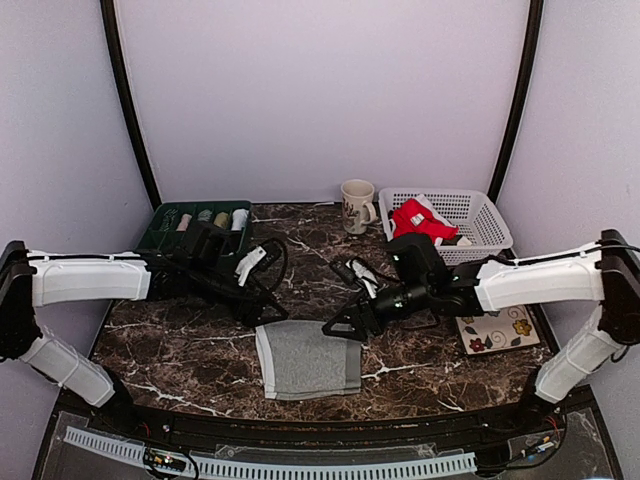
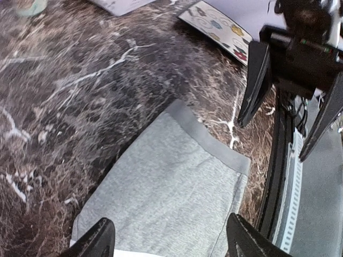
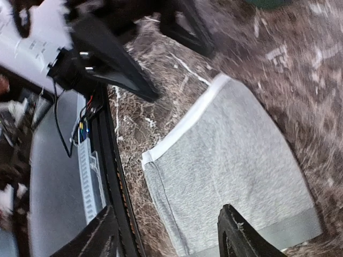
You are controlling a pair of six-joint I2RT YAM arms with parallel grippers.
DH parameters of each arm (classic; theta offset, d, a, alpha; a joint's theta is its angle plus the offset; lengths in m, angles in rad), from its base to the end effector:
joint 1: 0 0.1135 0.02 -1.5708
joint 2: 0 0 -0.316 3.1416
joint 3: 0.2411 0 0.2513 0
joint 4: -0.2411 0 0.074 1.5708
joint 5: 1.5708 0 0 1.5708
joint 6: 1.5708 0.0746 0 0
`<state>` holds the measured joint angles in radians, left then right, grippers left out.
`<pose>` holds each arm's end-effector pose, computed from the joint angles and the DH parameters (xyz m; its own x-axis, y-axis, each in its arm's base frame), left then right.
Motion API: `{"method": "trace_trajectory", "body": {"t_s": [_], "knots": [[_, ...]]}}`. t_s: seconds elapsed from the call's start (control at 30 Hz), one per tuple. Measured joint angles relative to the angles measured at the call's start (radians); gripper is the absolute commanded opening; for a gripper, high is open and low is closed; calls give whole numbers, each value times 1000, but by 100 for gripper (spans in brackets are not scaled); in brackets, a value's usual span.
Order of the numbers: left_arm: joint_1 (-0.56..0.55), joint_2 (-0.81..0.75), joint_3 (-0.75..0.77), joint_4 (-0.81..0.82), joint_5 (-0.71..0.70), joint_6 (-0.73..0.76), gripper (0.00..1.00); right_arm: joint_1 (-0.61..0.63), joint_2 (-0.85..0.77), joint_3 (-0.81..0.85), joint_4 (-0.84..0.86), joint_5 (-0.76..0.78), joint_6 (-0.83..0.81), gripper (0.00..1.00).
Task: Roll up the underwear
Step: Smooth out the underwear at the center of the board, then pick up the underwear from the center of the board.
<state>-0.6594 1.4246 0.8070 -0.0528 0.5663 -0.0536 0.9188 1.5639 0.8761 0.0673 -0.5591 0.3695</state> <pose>0.2244 -0.2246 0.2486 -0.5358 0.3582 -0.7646 0.8217 0.4292 -0.3748 0.1846 0.3071 0.2411 -0.6669 -0.3691 -0.6473 -0.7451 0.3267 0.5814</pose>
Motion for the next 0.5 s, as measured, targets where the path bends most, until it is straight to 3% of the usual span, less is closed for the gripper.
{"method": "trace_trajectory", "body": {"t_s": [0.1, 0.2, 0.33, 0.5], "knots": [[-117, -51, 13, -65, -112, 155, 74, 76, -156, -64, -13, 117, -180, 53], [-190, -95, -26, -93, -181, 245, 73, 139, -208, -125, -28, 206, -323, 45], [-192, -205, -119, -95, -249, 306, 73, 218, -186, -183, -85, 333, -473, 36], [-190, -288, -178, -95, -292, 347, 71, 314, -132, -196, -129, 443, -580, 32]]}}
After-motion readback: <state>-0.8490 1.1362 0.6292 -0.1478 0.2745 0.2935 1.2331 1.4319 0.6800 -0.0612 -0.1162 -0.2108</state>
